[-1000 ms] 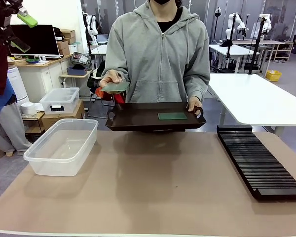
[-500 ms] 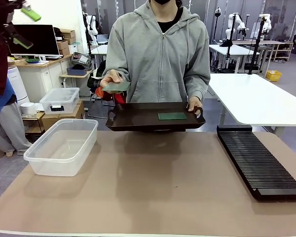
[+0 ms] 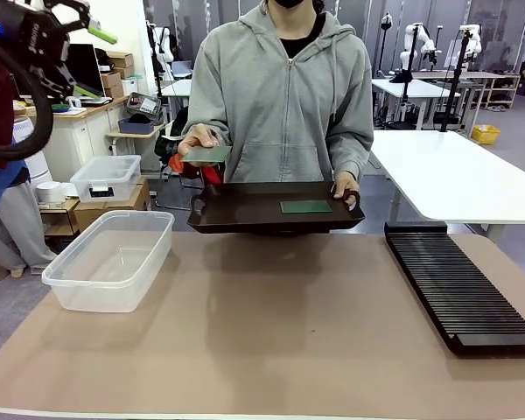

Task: Sort PCBs into racks and boxes based on the side picked up.
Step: Pick up the Blank PCB handed by the Human.

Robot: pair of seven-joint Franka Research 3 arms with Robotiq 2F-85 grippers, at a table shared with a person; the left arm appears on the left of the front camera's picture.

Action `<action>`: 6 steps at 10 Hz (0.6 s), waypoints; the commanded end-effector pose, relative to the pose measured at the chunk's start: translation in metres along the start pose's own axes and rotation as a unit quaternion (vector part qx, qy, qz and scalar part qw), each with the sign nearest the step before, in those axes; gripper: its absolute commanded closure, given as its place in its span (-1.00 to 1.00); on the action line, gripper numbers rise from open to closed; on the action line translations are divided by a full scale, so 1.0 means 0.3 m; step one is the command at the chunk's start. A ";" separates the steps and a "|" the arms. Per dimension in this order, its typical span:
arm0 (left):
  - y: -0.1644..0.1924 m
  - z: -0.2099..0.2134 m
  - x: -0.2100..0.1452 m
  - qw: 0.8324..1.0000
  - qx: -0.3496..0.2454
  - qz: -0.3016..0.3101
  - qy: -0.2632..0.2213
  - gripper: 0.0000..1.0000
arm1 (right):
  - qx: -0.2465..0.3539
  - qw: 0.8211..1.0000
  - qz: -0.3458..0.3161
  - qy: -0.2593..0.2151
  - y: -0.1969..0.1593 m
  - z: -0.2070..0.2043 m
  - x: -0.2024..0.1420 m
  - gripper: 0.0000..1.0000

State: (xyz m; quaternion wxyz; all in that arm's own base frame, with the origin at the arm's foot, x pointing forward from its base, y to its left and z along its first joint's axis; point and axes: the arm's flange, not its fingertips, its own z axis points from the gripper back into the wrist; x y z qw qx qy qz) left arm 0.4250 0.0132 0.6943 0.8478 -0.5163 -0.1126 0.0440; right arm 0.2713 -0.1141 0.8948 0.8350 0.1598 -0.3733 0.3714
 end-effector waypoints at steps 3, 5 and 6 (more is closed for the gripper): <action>0.173 -0.108 -0.020 0.996 -0.089 0.009 0.020 -1.00 | 0.003 1.000 0.004 -0.002 0.006 0.000 0.003 -1.00; 0.275 -0.174 -0.016 0.988 -0.146 0.040 0.041 -1.00 | 0.003 1.000 0.004 -0.002 0.006 0.000 0.003 -1.00; 0.314 -0.208 -0.019 0.987 -0.151 0.045 0.036 -1.00 | 0.003 1.000 0.004 -0.002 0.006 0.000 0.003 -1.00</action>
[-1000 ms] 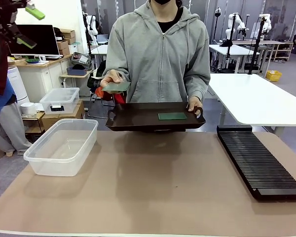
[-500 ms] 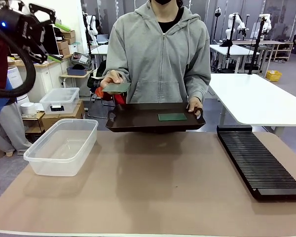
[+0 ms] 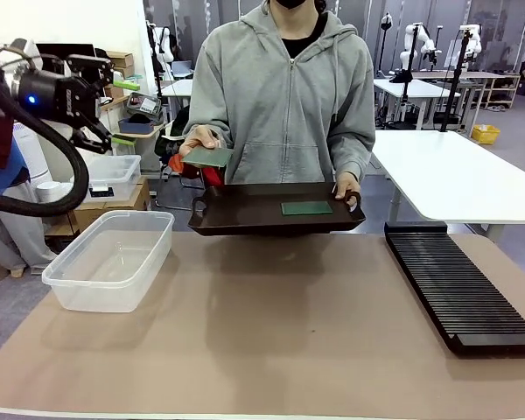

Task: Sort PCBs into racks and boxes based on the side picked up.
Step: Pick up the Blank PCB handed by the Human.

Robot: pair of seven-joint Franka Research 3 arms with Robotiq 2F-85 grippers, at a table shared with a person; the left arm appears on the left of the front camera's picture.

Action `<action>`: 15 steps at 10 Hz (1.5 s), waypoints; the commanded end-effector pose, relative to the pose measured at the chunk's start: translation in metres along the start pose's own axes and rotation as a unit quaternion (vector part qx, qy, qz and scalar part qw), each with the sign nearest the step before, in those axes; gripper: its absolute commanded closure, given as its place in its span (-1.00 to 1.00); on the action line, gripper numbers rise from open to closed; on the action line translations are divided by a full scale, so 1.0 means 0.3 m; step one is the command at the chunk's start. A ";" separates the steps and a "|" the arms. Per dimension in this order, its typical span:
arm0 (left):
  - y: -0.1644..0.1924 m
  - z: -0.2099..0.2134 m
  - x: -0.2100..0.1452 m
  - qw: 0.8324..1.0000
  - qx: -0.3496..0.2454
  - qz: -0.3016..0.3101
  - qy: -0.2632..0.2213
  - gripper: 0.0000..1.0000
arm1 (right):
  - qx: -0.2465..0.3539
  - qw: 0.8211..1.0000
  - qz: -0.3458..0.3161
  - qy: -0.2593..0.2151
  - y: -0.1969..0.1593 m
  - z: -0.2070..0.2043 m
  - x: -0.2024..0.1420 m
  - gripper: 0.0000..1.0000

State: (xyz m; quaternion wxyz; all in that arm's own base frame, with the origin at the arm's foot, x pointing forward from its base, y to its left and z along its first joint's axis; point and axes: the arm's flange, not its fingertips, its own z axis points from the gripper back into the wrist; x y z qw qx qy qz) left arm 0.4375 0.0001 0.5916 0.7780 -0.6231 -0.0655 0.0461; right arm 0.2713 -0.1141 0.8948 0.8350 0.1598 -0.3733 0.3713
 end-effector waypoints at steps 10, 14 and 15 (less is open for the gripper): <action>0.170 -0.138 0.059 0.998 -0.021 -0.043 0.041 -1.00 | 0.003 1.000 0.004 -0.002 0.006 0.000 0.003 -1.00; 0.229 -0.200 0.119 0.997 -0.041 -0.033 0.051 -1.00 | 0.003 1.000 0.004 -0.002 0.006 0.000 0.003 -1.00; 0.231 -0.213 0.137 0.997 -0.043 -0.032 0.063 -1.00 | 0.003 1.000 0.004 -0.002 0.006 0.000 0.003 -1.00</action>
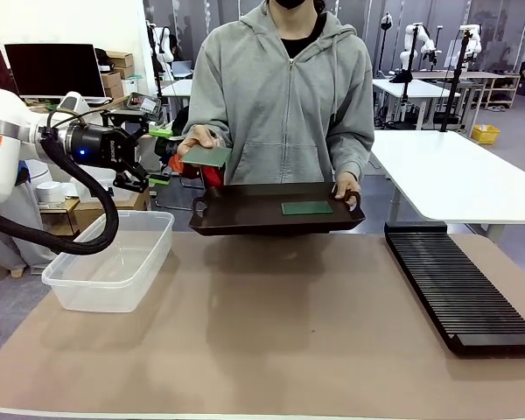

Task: Sort PCBs into racks and boxes based on the side picked up.
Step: Pick up the Blank PCB handed by the Human.

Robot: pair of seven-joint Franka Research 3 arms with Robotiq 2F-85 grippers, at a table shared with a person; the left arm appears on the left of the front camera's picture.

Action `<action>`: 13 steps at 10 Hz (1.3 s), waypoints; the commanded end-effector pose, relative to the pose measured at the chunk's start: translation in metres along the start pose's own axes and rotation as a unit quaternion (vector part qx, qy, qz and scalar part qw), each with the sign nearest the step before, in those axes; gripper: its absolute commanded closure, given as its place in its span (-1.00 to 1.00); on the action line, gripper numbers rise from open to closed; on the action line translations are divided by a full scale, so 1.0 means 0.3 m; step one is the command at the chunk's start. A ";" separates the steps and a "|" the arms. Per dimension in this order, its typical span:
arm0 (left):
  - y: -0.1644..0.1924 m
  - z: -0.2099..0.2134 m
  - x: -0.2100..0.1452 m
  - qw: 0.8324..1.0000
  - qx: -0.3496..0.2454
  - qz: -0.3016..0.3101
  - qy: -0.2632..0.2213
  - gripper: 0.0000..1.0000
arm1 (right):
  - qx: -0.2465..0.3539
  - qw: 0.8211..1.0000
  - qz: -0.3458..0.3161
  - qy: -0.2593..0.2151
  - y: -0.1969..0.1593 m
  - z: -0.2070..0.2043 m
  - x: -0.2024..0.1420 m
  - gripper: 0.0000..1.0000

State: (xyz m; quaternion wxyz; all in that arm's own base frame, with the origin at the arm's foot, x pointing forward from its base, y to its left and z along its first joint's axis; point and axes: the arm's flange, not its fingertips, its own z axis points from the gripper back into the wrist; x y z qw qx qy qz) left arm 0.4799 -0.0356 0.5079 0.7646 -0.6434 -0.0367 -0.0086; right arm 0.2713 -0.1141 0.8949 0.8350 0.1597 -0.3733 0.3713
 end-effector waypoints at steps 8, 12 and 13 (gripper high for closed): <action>-0.029 -0.124 0.099 0.997 -0.010 -0.026 0.066 0.15 | 0.003 1.000 0.004 -0.002 0.006 0.000 0.003 -1.00; -0.022 -0.120 0.114 0.997 -0.009 -0.030 0.068 0.70 | 0.003 1.000 0.004 -0.002 0.006 0.000 0.003 -1.00; -0.020 -0.119 0.118 0.997 -0.010 -0.030 0.071 0.90 | 0.003 1.000 0.004 -0.002 0.006 0.000 0.003 -1.00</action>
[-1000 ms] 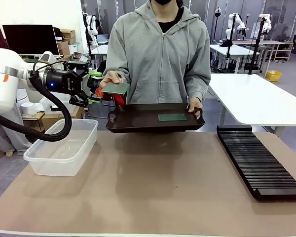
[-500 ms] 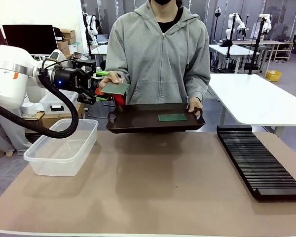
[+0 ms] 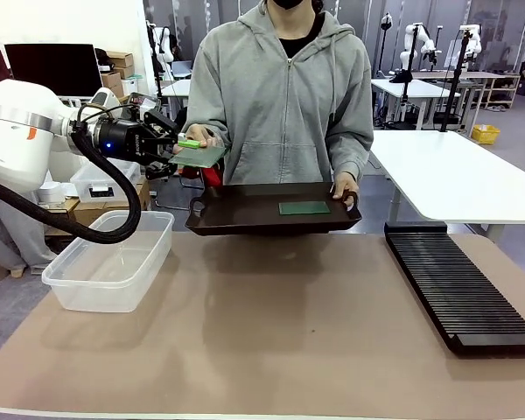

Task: Sort PCBs into racks and boxes based on the side picked up.
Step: Pick up the Blank PCB handed by the Human.

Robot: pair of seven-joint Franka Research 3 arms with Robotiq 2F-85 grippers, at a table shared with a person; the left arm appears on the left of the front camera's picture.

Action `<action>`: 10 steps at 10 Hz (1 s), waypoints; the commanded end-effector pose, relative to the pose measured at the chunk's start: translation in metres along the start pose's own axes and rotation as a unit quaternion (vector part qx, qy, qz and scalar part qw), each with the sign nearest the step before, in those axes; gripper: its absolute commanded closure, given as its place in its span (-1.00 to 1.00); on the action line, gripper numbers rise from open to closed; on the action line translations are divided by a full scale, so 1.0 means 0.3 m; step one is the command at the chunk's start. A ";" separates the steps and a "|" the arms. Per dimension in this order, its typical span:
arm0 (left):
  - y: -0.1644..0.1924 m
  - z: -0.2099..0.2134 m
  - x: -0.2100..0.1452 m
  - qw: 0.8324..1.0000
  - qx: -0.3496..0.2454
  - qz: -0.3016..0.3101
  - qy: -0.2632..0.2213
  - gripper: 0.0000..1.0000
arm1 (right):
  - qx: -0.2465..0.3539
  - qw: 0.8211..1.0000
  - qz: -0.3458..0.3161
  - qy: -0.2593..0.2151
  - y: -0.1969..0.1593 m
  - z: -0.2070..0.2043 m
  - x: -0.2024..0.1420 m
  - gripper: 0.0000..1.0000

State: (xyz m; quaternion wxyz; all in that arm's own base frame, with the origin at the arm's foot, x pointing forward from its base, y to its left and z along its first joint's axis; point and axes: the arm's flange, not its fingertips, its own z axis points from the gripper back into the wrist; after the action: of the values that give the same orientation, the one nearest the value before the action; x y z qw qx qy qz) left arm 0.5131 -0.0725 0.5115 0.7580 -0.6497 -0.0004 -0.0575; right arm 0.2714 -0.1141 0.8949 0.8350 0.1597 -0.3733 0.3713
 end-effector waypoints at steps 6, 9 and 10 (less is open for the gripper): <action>0.010 0.014 0.005 1.000 -0.005 -0.011 0.025 1.00 | 0.003 1.000 0.004 -0.002 0.006 0.000 0.003 -1.00; -0.014 0.008 -0.059 1.000 -0.006 0.000 0.023 1.00 | 0.003 1.000 0.004 -0.002 0.006 0.000 0.003 -1.00; 0.005 0.001 -0.002 1.000 -0.006 0.002 0.018 1.00 | 0.003 1.000 0.004 -0.002 0.006 0.000 0.003 -1.00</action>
State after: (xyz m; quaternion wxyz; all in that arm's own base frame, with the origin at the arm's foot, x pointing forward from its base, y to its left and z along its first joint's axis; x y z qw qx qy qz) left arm 0.5097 -0.0720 0.5124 0.7542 -0.6528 0.0148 -0.0688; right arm 0.2714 -0.1141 0.8949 0.8350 0.1597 -0.3733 0.3713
